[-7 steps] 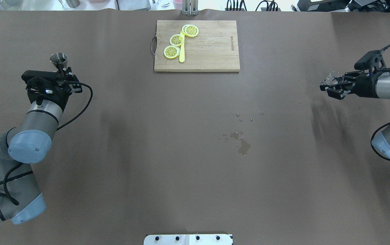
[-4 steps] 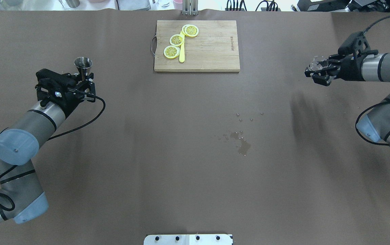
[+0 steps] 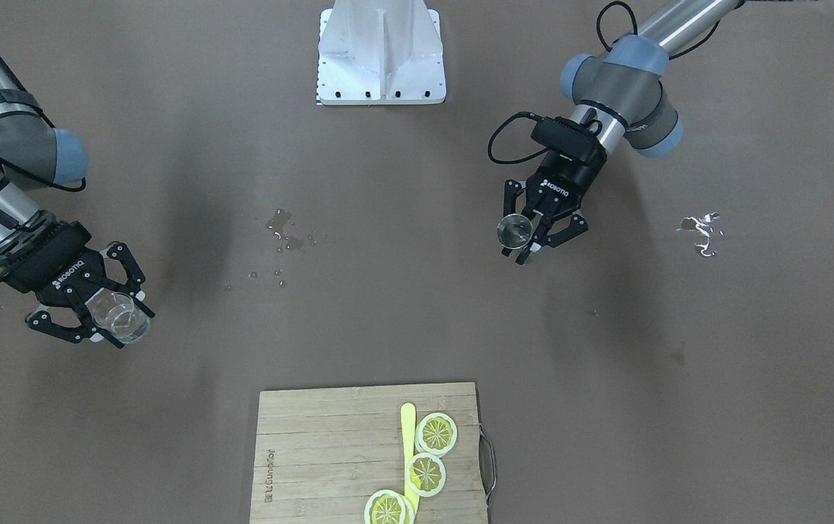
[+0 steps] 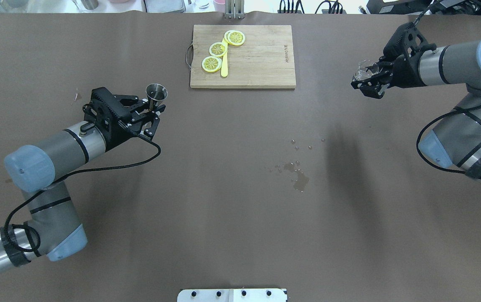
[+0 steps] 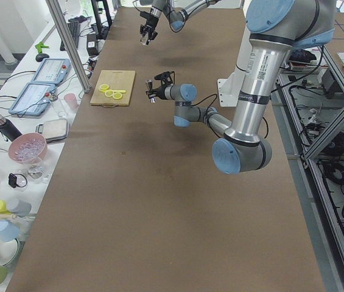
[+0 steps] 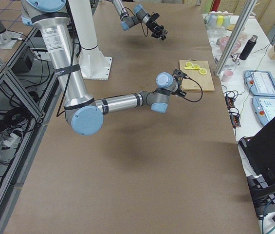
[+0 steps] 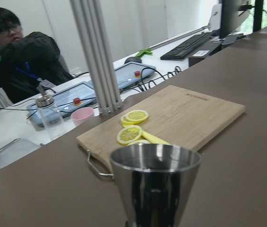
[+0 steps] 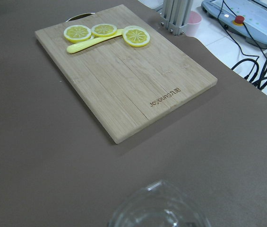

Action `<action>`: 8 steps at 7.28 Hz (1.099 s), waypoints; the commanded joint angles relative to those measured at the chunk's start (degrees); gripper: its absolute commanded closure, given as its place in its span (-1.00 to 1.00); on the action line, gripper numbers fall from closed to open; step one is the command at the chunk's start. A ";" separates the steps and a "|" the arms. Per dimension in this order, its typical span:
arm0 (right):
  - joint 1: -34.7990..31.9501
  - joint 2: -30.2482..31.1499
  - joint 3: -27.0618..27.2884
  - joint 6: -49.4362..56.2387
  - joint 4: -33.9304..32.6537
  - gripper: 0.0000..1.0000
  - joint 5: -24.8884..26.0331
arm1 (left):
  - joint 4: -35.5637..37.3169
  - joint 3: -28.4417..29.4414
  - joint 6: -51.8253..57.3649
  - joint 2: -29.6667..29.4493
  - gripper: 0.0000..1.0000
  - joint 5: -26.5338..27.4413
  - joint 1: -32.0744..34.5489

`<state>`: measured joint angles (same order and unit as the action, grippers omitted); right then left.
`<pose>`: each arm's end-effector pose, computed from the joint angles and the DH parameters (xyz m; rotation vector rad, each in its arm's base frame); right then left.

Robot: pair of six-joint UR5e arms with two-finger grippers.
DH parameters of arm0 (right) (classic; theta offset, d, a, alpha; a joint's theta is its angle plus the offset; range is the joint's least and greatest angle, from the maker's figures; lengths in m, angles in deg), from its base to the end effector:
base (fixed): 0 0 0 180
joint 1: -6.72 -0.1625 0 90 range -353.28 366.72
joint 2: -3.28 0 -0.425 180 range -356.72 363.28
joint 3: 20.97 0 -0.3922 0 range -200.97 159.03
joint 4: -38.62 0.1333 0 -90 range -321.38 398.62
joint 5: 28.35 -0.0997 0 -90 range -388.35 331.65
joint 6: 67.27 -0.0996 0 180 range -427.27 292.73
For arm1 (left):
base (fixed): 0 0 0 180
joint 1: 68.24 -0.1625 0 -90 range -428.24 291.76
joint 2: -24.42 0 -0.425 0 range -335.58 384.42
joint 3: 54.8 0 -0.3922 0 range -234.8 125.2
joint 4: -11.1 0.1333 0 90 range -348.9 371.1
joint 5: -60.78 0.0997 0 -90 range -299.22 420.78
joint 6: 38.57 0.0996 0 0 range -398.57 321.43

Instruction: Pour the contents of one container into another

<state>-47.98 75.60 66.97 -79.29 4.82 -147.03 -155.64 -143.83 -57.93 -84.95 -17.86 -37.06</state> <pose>-0.2890 -0.5562 0.3944 0.9654 -0.9035 -0.6596 0.4354 -0.4422 0.3316 1.3871 0.9319 0.3577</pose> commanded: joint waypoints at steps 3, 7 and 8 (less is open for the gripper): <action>6.16 -0.34 18.46 5.50 -29.93 1.00 -0.15 | -5.26 13.15 6.35 -11.81 1.00 -16.78 3.18; 9.26 -7.11 22.26 9.47 -42.14 1.00 -0.41 | -11.05 23.36 9.34 -18.16 1.00 -23.11 3.44; 11.17 -7.46 22.19 10.17 -42.14 1.00 -0.93 | -11.76 24.33 9.86 -18.77 1.00 -24.88 3.53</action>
<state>-38.44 68.81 88.83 -69.78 -36.56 -147.29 -166.23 -121.06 -48.53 -102.74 -40.51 -33.62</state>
